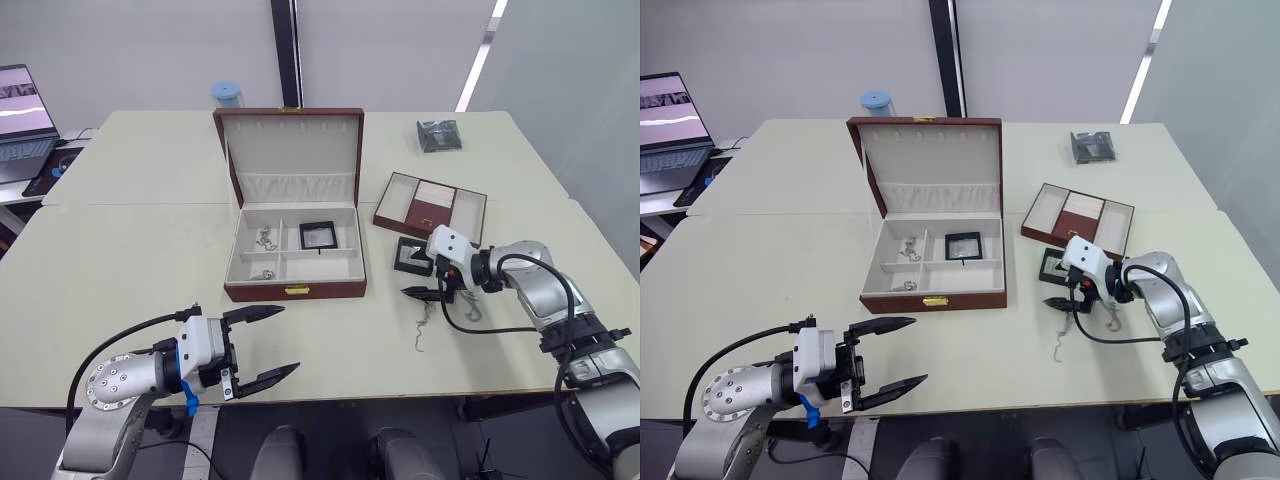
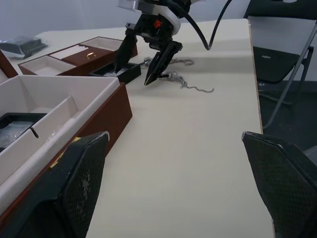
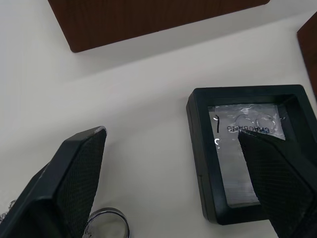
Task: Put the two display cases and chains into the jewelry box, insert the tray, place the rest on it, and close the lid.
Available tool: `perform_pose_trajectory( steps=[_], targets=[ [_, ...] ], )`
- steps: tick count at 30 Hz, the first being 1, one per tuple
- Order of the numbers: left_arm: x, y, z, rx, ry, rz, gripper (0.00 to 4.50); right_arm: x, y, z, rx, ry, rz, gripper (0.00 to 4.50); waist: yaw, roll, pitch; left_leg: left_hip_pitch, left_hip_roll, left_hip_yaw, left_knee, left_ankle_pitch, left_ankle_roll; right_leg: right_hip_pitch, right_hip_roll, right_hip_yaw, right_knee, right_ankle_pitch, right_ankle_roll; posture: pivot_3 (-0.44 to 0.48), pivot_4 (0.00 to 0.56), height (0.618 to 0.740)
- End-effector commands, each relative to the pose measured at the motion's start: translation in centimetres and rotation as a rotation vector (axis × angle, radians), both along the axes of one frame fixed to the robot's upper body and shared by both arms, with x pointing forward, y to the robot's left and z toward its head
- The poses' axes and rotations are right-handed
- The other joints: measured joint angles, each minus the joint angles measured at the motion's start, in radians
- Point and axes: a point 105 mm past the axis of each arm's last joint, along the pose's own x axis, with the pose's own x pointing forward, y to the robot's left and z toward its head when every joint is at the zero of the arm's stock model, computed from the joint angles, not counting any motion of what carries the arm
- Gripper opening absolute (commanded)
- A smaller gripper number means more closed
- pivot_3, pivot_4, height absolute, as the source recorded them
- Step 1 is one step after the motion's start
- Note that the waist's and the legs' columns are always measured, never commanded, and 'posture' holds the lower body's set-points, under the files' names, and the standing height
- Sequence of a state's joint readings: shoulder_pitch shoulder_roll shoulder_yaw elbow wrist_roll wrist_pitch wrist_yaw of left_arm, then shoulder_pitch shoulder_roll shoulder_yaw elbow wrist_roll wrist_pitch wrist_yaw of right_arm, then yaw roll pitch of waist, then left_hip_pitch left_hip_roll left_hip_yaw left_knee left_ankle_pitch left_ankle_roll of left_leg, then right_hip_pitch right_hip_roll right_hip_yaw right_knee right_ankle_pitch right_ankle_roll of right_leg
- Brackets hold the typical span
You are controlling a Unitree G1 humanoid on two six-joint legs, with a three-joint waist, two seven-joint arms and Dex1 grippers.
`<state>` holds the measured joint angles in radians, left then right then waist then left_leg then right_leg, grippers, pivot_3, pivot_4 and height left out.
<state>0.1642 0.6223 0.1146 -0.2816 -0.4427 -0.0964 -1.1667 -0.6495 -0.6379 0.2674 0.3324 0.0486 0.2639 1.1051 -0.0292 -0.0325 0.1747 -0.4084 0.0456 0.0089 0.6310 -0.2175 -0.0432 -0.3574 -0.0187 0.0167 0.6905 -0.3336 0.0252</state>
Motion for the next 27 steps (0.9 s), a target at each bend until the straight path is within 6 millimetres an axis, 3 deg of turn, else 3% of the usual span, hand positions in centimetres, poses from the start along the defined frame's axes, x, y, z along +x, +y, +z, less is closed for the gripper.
perform_pose_trajectory(
  steps=[1, 6, 15, 22, 27],
  targets=[
    [-0.3, -0.2, 0.4, -0.016, -0.022, -0.013, 4.5, 0.3, 0.1, 0.9, 0.0, -0.046, 0.007, 4.1, 0.0, 0.0, 0.0, 0.0, 0.0, 0.0, 0.0, 0.0, 0.0, 0.0, 0.0, 0.0, 0.0, 0.0, 0.0, 0.0, 0.15, 0.74],
    [-0.3, -0.2, 0.1, -0.018, -0.018, -0.01, 4.5, 0.6, 0.1, 0.5, -0.001, -0.054, -0.004, 2.5, 0.0, 0.0, 0.0, 0.0, 0.0, 0.0, 0.0, 0.0, 0.0, 0.0, 0.0, 0.0, 0.0, 0.0, 0.0, 0.0, 0.15, 0.74],
    [0.0, -0.2, 0.3, -0.033, -0.026, 0.01, 4.5, 1.1, -0.2, 0.5, 0.0, -0.064, -0.043, 0.07, 0.0, 0.0, 0.0, 0.0, 0.0, 0.0, 0.0, 0.0, 0.0, 0.0, 0.0, 0.0, 0.0, 0.0, 0.0, 0.0, 0.15, 0.74],
    [0.2, -0.4, 0.1, -0.041, -0.023, 0.015, 4.5, 0.8, -0.3, 1.5, 0.028, -0.062, -0.033, 0.01, 0.0, 0.0, 0.0, 0.0, 0.0, 0.0, 0.0, 0.0, 0.0, 0.0, 0.0, 0.0, 0.0, 0.0, 0.0, 0.0, 0.15, 0.74],
    [0.5, -0.3, 0.0, -0.057, -0.007, 0.055, 4.5, 0.7, 0.4, 4.4, 0.103, -0.074, -0.026, 0.01, -0.001, 0.0, 0.0, 0.0, 0.0, 0.0, 0.0, 0.0, 0.0, 0.0, 0.0, 0.0, 0.0, 0.0, 0.0, 0.0, 0.15, 0.74]
  ],
)
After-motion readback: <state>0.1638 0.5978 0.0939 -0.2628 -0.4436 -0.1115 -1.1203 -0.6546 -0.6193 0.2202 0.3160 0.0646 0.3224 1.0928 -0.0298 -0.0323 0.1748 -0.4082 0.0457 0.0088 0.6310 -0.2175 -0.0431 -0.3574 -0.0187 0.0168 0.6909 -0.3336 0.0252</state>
